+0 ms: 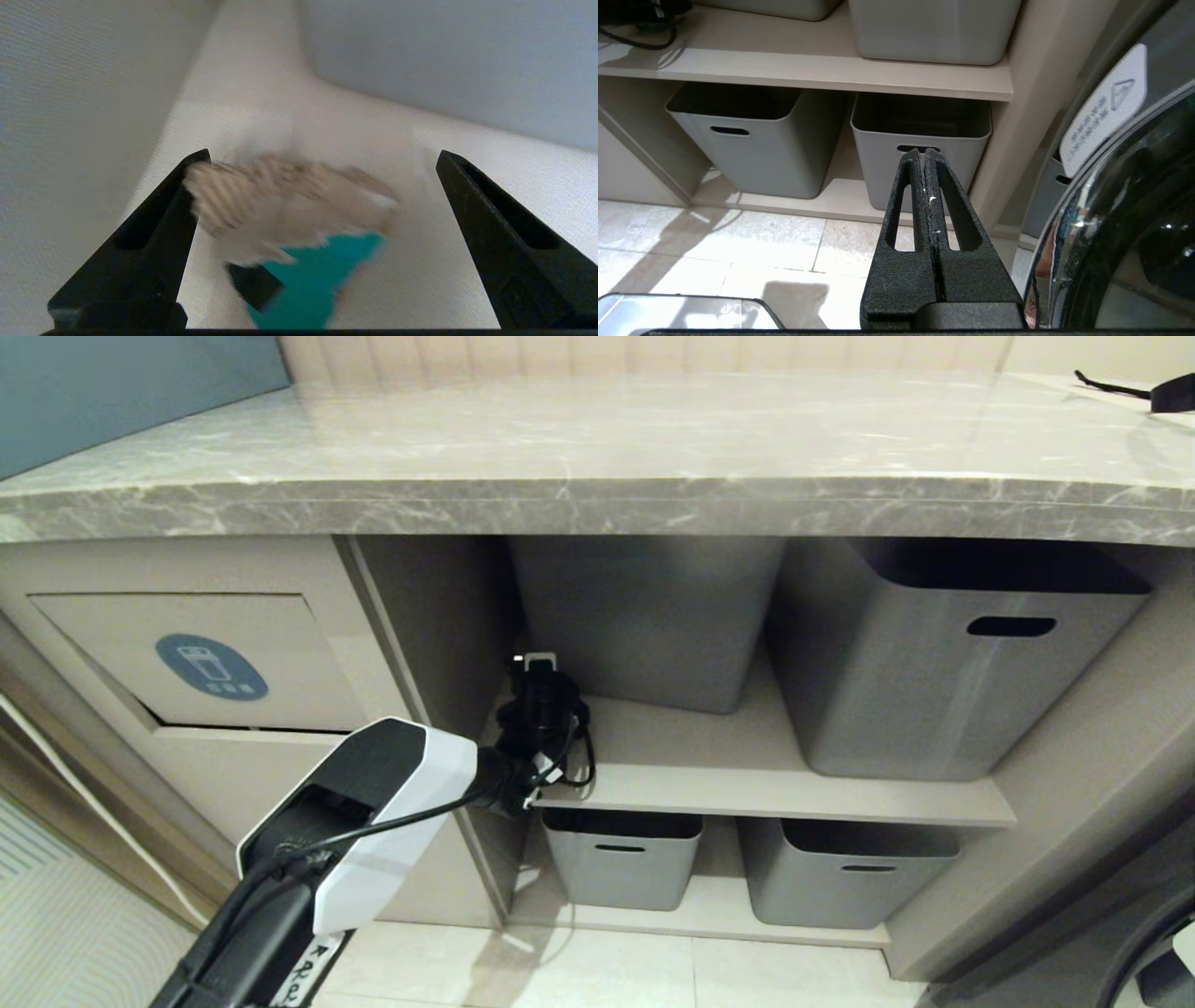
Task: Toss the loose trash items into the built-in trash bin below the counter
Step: Pick up the garbage
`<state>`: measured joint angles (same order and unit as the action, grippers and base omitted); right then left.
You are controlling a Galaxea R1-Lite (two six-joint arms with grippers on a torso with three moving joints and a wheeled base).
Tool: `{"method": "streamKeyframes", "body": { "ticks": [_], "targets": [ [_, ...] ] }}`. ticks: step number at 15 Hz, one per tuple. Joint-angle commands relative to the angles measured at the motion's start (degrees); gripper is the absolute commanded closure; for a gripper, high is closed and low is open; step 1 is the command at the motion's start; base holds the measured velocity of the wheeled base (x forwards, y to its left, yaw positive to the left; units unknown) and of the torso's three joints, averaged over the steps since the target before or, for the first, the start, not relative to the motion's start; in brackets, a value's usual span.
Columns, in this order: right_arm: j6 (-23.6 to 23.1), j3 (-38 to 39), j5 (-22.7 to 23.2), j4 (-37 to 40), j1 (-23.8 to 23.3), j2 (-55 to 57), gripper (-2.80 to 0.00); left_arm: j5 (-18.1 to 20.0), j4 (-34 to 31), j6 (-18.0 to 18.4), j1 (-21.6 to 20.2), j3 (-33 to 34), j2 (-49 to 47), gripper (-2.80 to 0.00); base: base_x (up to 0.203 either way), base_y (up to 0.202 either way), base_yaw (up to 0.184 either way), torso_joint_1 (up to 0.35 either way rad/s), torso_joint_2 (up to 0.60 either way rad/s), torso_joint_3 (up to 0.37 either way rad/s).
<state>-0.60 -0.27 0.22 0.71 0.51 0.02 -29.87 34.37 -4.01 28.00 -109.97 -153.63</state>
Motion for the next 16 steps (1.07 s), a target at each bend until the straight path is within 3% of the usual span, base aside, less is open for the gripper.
{"method": "streamKeyframes", "body": {
  "ticks": [1,10,16],
  "targets": [
    [0.0,0.0,0.0,0.0,0.0,-0.1,0.00,-0.1,-0.1,-0.1,-0.3,0.1,-0.1,0.00,0.000,0.000,0.000,0.000,0.00,0.000],
    [0.0,0.0,0.0,0.0,0.0,-0.1,0.00,-0.1,-1.8,-1.3,-0.8,2.5,1.4,0.00,0.000,0.000,0.000,0.000,0.00,0.000],
    [0.0,0.0,0.0,0.0,0.0,-0.1,0.00,0.7,-0.6,-2.2,0.0,9.8,7.0,0.00,0.000,0.000,0.000,0.000,0.00,0.000]
  ]
}}
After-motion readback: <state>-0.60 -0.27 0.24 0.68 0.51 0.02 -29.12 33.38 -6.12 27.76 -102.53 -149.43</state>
